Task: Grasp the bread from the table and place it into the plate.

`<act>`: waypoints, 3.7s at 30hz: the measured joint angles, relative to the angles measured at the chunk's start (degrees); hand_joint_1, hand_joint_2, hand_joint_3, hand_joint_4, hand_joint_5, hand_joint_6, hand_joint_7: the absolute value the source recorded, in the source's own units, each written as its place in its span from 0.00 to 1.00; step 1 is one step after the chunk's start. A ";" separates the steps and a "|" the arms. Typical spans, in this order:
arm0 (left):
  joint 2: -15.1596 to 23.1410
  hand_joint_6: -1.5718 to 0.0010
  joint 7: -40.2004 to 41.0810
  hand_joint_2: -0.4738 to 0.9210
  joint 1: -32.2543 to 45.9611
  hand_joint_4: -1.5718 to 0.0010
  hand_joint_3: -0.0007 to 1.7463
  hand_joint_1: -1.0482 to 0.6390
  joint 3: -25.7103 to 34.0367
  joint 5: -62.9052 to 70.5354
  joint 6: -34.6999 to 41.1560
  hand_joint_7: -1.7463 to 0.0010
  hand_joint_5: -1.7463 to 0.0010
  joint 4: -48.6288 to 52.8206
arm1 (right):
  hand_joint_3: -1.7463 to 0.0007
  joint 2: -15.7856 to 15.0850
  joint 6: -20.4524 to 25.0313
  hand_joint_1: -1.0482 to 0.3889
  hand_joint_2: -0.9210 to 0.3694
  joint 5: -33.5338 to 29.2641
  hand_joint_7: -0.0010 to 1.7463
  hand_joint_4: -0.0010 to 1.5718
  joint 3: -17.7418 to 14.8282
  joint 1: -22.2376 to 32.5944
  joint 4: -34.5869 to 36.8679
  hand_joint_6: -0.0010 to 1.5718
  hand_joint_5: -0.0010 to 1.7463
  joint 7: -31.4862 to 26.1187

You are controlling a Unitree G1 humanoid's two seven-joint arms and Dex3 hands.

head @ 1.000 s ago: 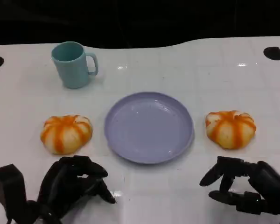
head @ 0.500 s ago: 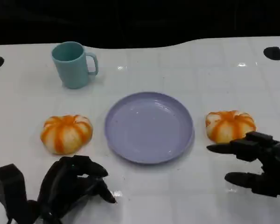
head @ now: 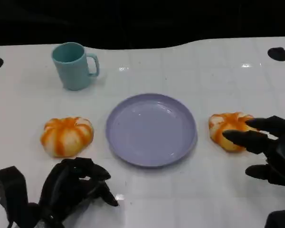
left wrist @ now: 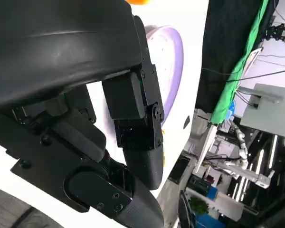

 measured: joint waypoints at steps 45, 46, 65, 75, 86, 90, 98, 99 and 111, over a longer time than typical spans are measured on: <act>-0.33 0.00 0.02 0.83 -0.32 0.00 0.00 0.00 0.11 -0.03 -0.20 0.87 0.66 0.27 | 1.00 10.92 16.05 0.45 0.08 -7.04 0.02 0.23 28.70 -36.69 54.19 0.22 0.07 -12.46; -0.34 0.00 0.02 0.83 -0.30 0.00 0.00 0.00 0.13 -0.04 -0.19 0.87 0.66 0.18 | 1.00 11.20 15.98 0.49 0.07 -6.86 0.02 0.31 28.82 -37.03 55.15 0.28 0.06 -13.10; -0.39 0.00 0.02 0.84 0.18 0.00 0.00 0.00 0.07 -0.03 -0.20 0.87 0.66 -0.52 | 0.91 12.27 9.32 0.60 0.04 -5.06 0.97 0.58 32.56 -37.79 62.84 0.44 1.00 -36.26; -0.44 0.00 0.03 0.84 0.19 0.00 0.00 0.00 -0.03 0.02 -0.21 0.87 0.65 -0.53 | 0.48 12.28 5.17 0.63 0.33 -3.13 1.00 0.61 31.49 -38.28 60.97 0.45 1.00 -41.72; -0.77 0.00 0.77 0.84 0.21 0.00 0.00 0.00 -0.27 0.11 -0.23 0.86 0.65 -0.54 | 0.41 13.66 0.01 0.61 0.42 -2.34 1.00 0.63 30.55 -40.38 54.33 0.48 1.00 -42.88; -0.77 0.00 0.85 0.84 0.22 0.00 0.00 0.00 -0.47 0.15 -0.50 0.87 0.65 -0.55 | 0.44 15.27 -0.03 0.60 0.42 -2.57 0.99 0.62 30.77 -40.77 51.78 0.48 1.00 -41.22; -0.77 0.00 0.87 0.84 0.29 0.00 0.00 0.00 -0.56 0.15 -0.52 0.87 0.65 -0.60 | 0.55 18.33 -0.77 0.59 0.34 -2.79 0.85 0.60 31.72 -41.96 51.05 0.53 1.00 -35.33; -0.77 0.00 0.88 0.84 0.34 0.00 0.00 0.00 -0.58 0.15 -0.52 0.87 0.65 -0.62 | 0.56 18.77 -0.80 0.60 0.34 -2.80 0.87 0.61 31.90 -42.03 51.15 0.53 1.00 -35.05; -0.79 0.00 1.05 0.84 0.51 0.00 0.00 0.00 -0.63 0.14 -0.51 0.86 0.64 -0.92 | 0.89 23.39 -1.00 0.57 0.14 -2.66 0.54 0.59 32.75 -43.90 56.16 0.62 1.00 -32.01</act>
